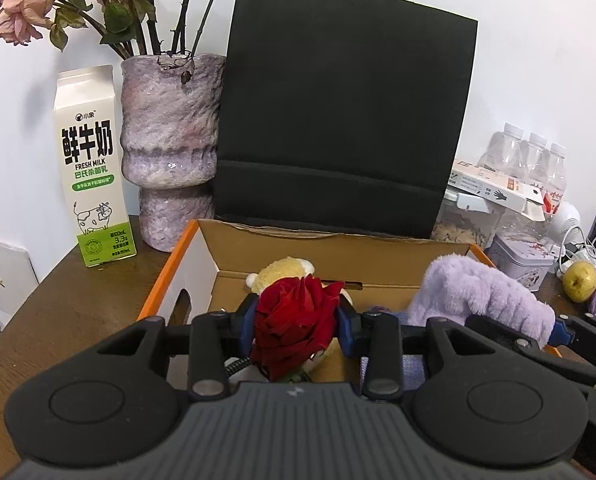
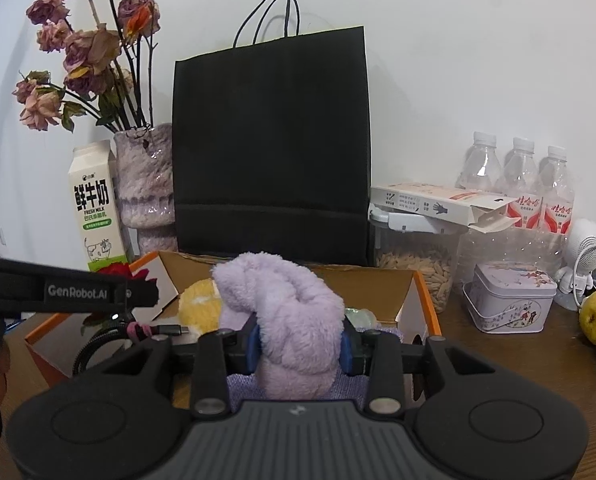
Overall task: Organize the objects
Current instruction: 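Open the left gripper dropping the rose while the right gripper releases the headband into the box, then withdraw both open grippers from the box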
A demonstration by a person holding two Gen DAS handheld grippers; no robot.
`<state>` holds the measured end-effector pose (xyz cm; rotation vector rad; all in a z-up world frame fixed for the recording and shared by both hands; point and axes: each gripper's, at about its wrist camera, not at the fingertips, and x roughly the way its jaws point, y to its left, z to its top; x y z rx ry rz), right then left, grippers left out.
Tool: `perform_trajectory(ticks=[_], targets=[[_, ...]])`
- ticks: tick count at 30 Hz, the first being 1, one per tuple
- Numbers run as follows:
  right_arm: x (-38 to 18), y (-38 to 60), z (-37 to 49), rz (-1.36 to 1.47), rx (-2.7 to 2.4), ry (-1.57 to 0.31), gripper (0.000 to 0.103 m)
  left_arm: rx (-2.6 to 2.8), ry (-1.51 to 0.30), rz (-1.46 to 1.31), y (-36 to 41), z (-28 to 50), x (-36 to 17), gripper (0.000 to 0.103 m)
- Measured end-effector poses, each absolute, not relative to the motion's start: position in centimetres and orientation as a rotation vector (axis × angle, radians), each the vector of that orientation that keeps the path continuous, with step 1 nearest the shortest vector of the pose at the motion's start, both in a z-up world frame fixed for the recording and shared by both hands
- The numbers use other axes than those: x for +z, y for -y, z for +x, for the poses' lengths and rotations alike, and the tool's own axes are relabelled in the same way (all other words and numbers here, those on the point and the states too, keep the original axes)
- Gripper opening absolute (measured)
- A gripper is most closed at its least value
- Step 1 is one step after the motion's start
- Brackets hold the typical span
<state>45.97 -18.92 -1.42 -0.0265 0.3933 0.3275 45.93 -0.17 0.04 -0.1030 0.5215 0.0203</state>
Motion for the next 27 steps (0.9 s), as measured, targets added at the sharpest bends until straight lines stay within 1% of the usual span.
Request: perform_trajectory(ticks=[3,5,6,7,8,9,10,13,27], targets=[[-1.5,18.9,46.0,-0.025,0.327,-0.398,0.048,0.022,-0.517,-0.099,0.2,46.0,0.0,0.042],[-1.4,18.9,45.9,-0.027,0.322,-0.395,0.053,0.025,-0.511,-0.096,0.2,46.0,0.0,0.048],[-1.4,18.9,45.9,-0.025,0.322,-0.395,0.061,0.024,-0.509,-0.097,0.2,45.9,0.0,0.056],[-1.3,18.9,45.8,-0.025,0.320,-0.391,0.075,0.025,-0.507,-0.100,0.1,45.9,0.0,0.073],[-1.3,18.9,45.8,-0.026,0.316,-0.387,0.083,0.028,-0.503,-0.104,0.1,45.9,0.0,0.083],[-1.3,18.9,45.7,-0.028,0.312,-0.383,0.094,0.033,-0.491,-0.106,0.1,45.7,0.1,0.097],[-1.2,18.9,45.7,-0.029,0.306,-0.382,0.099,0.039,-0.477,-0.105,0.0,45.6,0.2,0.103],[-1.0,18.8,45.6,-0.032,0.298,-0.382,0.103,0.052,-0.470,-0.102,0.0,45.5,0.4,0.103],[-0.3,18.4,44.6,-0.056,0.306,-0.385,0.103,0.051,-0.491,-0.135,-0.5,45.3,0.7,0.103]])
